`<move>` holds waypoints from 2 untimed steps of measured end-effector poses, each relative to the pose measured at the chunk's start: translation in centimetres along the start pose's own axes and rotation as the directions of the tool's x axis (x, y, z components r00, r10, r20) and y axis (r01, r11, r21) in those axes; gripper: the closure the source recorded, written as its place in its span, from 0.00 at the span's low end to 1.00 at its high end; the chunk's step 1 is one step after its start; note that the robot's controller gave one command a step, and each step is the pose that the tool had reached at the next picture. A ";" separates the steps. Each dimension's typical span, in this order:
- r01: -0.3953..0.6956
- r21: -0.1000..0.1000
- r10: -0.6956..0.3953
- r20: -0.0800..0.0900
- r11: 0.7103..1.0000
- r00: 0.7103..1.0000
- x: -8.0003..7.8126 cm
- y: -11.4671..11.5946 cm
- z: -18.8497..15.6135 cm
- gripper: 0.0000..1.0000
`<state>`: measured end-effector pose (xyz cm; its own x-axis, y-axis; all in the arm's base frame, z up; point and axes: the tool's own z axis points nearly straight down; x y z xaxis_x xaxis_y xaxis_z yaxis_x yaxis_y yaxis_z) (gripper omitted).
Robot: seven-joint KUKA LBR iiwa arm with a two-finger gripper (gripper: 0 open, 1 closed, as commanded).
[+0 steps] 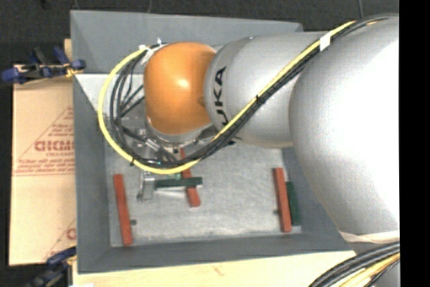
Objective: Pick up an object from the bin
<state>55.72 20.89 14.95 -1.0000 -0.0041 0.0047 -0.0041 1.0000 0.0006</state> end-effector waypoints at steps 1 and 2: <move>-0.016 0.004 0.016 0.002 1.000 1.000 -2.0 -8.3 8.3 0.00; -0.067 -0.002 0.067 0.010 0.998 0.998 -1.2 -9.3 4.7 0.00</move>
Offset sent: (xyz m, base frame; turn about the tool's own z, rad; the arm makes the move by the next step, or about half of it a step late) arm 0.0192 -0.0760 -0.0795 0.0096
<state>56.93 11.57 10.20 -0.9980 0.0626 -0.0048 0.0626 0.9980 0.0018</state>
